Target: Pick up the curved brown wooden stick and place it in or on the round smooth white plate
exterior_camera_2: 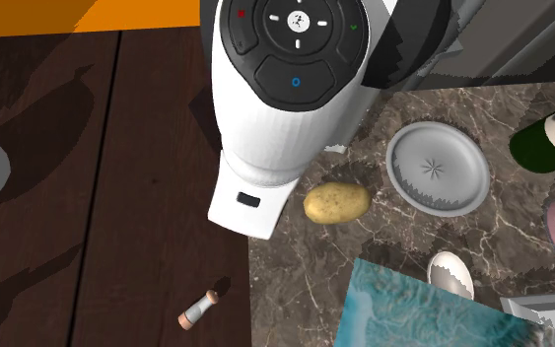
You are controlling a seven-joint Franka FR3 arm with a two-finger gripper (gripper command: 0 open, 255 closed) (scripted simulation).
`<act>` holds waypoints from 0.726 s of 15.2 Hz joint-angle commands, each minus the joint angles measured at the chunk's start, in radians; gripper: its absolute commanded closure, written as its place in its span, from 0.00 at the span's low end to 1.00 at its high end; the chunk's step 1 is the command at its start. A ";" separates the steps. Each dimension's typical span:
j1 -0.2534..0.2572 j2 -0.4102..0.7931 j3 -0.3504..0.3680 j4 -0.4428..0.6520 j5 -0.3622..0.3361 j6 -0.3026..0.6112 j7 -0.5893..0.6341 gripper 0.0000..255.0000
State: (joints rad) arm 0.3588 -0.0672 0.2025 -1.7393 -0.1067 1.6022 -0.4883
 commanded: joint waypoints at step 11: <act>0.003 0.037 0.004 0.192 -0.007 -0.157 -0.010 1.00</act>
State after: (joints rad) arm 0.3615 -0.0356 0.2066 -1.5703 -0.1128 1.4637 -0.4965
